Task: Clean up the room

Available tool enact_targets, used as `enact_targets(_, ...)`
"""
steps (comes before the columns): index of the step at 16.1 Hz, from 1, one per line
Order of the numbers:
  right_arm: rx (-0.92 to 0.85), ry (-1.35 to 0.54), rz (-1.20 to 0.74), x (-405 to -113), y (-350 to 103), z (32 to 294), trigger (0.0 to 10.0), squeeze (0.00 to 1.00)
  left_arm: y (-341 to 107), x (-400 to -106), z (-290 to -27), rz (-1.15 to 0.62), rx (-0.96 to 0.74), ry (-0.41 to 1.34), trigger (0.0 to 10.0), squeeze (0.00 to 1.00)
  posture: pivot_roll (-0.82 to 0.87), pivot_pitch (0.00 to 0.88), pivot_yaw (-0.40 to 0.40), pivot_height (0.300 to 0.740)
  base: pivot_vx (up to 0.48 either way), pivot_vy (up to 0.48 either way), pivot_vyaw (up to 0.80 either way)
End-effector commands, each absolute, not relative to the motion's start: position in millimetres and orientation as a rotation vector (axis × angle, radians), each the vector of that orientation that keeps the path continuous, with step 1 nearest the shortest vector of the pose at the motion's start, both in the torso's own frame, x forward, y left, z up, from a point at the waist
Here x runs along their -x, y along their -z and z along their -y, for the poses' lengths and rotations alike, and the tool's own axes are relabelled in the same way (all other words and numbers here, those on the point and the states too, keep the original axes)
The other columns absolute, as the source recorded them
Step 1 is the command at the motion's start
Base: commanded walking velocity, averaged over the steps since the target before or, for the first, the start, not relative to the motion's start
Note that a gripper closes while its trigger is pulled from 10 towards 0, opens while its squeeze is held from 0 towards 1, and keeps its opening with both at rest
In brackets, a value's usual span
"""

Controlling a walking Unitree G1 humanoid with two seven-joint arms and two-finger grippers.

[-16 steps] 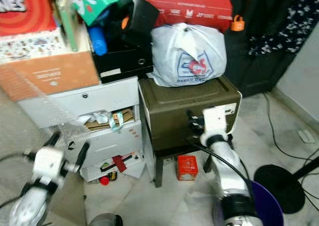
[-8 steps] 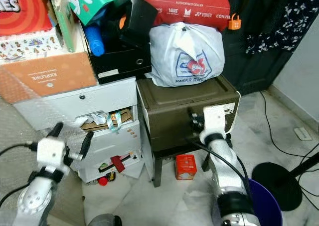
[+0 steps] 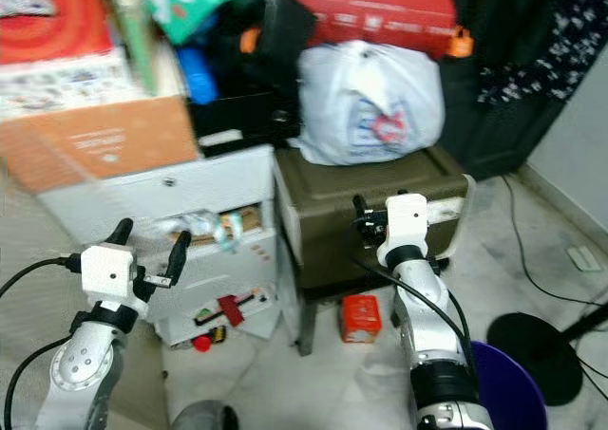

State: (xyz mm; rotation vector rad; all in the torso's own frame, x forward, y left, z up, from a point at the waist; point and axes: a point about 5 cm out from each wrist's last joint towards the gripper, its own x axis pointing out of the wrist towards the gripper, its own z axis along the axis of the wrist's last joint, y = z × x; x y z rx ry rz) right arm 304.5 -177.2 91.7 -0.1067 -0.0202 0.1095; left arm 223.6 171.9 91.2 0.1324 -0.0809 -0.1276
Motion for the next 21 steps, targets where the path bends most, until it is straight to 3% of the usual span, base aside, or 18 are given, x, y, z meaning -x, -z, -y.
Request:
enact_targets(1,0.1,-0.124,0.029,-305.1,-95.1,173.6,10.0,0.0,-94.5,-223.4,-173.9,0.08,-0.145,0.125,10.0,0.0,-0.01,0.0,-0.011,0.74,0.0,0.48,0.0)
enact_targets(7,0.097,-0.139,0.033,-305.6,-95.8,170.5,10.0,0.0,-94.9,-222.0,-172.7,0.088,-0.183,0.124,10.0,0.0,-0.01,0.0,-0.014,0.74,0.0,0.076,0.0)
enact_targets(14,0.092,-0.136,0.027,-304.2,-94.2,170.1,10.0,0.0,-94.4,-220.2,-171.7,0.078,-0.181,0.127,10.0,0.0,-0.01,0.0,-0.008,0.74,0.0,-0.48,0.0)
enact_targets(21,0.091,-0.13,0.026,-303.5,-93.5,169.7,10.0,0.0,-92.1,-220.2,-173.6,0.077,-0.177,0.15,10.0,0.0,-0.01,0.0,-0.003,0.74,0.0,0.0,0.0)
